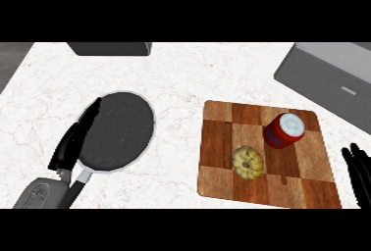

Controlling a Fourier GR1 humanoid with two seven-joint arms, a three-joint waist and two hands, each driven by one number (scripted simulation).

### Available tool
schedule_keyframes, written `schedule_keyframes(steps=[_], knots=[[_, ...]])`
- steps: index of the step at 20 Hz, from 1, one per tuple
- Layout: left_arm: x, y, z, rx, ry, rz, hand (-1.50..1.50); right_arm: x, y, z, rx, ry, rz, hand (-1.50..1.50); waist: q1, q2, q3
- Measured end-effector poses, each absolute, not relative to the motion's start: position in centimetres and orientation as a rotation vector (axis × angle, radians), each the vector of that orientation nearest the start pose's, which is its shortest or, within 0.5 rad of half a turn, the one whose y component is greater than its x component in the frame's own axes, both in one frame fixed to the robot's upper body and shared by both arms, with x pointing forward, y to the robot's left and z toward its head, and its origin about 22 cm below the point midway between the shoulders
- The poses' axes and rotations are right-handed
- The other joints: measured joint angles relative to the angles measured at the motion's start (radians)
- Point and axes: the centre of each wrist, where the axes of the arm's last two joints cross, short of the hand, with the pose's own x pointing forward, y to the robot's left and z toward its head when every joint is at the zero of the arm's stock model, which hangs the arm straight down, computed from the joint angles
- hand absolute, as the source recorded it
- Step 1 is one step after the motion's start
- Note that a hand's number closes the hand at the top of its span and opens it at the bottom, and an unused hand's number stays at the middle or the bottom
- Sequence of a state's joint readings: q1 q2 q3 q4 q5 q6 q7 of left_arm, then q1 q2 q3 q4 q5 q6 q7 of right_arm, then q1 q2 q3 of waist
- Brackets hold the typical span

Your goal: Pick the can from the cutting board and place it in the cardboard box

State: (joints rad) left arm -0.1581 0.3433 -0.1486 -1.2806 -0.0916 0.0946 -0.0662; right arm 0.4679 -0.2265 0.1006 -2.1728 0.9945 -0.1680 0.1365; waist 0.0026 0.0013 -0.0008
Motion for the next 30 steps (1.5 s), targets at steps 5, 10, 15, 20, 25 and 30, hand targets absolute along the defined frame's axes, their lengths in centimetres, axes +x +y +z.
schedule_keyframes(steps=[5, 10, 15, 20, 25, 30], knots=[[27.5, 28.5, -0.9, 0.319, -1.472, -0.415, 0.0, 14.6, -25.5, 6.5, -1.159, -1.469, 0.706, -1.5, -0.002, -0.001, 0.001], [27.6, 28.4, -1.3, 0.325, -1.468, -0.422, 0.0, 16.5, -25.7, 5.7, -1.212, -1.506, 0.713, -1.5, -0.004, -0.001, 0.001], [28.0, 28.6, -1.0, 0.319, -1.469, -0.414, 0.0, 18.3, -25.4, 5.4, -1.223, -1.482, 0.738, -1.5, -0.003, -0.001, 0.001], [27.3, 28.8, -0.9, 0.317, -1.472, -0.414, 0.0, 19.5, -24.9, 4.8, -1.2, -1.449, 0.771, -1.5, -0.003, -0.002, 0.001], [27.2, 28.6, -0.9, 0.319, -1.473, -0.412, 0.0, 20.9, -24.2, 4.5, -1.212, -1.432, 0.765, -1.5, -0.003, -0.002, 0.001], [27.6, 28.2, -0.7, 0.318, -1.47, -0.413, 0.0, 21.7, -24.3, 4.1, -1.214, -1.413, 0.77, -1.5, -0.003, -0.002, 0.001]])
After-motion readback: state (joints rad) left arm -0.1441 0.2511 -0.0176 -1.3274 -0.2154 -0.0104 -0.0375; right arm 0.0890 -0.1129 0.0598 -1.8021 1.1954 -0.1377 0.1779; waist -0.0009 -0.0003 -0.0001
